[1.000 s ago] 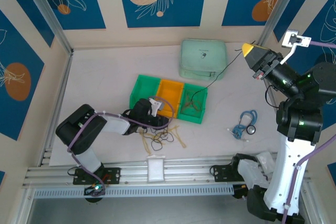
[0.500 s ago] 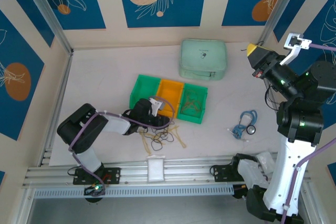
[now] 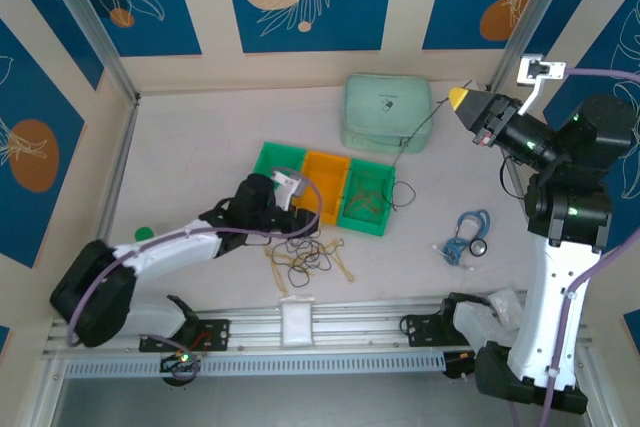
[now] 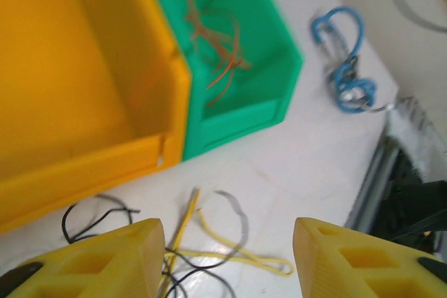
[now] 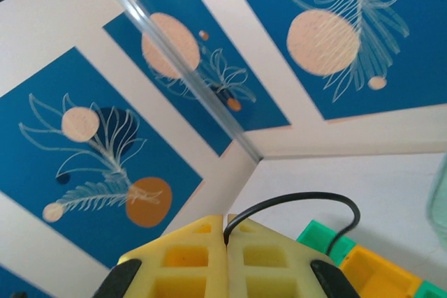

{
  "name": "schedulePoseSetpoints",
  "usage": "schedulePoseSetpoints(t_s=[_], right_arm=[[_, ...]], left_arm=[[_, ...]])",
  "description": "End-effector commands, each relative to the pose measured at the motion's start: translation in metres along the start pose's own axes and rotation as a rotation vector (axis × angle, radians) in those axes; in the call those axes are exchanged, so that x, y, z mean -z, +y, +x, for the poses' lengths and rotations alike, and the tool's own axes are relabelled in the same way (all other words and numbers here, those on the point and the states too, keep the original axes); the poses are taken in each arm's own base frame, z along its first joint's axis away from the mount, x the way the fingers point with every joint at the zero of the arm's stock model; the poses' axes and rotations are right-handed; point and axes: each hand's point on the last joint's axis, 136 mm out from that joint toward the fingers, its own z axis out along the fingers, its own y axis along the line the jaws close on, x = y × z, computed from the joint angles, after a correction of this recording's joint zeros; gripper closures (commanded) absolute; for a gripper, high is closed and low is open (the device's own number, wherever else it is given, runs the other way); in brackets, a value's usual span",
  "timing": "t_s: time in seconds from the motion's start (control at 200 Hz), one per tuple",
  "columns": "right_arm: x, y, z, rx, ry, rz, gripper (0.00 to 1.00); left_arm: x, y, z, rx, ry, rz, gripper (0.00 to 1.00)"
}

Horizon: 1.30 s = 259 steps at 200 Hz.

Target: Untangle the cables

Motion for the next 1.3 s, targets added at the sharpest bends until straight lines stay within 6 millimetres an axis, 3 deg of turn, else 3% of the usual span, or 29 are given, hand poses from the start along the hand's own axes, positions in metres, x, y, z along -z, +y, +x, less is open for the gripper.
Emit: schedulePoseSetpoints(t_s=[0.0, 0.125, 0.375, 0.53, 0.755, 0.975, 1.165, 1.29], right_arm=[[-0.003, 0.031, 0.011, 0.017, 0.069, -0.126, 1.0], [-0.021, 0.048, 0.028, 0.009, 0.152, -0.228, 1.0], [-0.063, 0.069, 0.063, -0.01, 0.3, -0.351, 1.0], [-0.084, 0.073, 0.076, -0.017, 0.347, -0.383, 1.0], [-0.118, 0.063, 0.087, -0.047, 0.403, -0.401, 1.0], [-0.157, 0.038, 0.103, -0.086, 0.458, -0.401, 1.0], [-0.194, -0.007, 0.133, -0.173, 0.536, -0.354, 1.0], [-0.207, -0.036, 0.151, -0.219, 0.563, -0.3, 1.0]], left_arm=[[0.026, -0.014, -0.006, -0.046, 0.004, -0.021, 0.53], [0.046, -0.03, -0.017, -0.096, -0.04, 0.003, 0.59], [0.067, -0.045, -0.028, -0.128, -0.094, 0.022, 0.59], [0.075, -0.037, -0.028, -0.111, -0.086, -0.047, 0.58], [0.091, -0.023, -0.022, -0.091, -0.064, -0.157, 0.53], [0.118, -0.01, -0.023, -0.086, -0.096, -0.262, 0.51], [0.134, -0.001, -0.022, -0.078, -0.119, -0.314, 0.51], [0.139, 0.001, -0.022, -0.077, -0.13, -0.323, 0.5]])
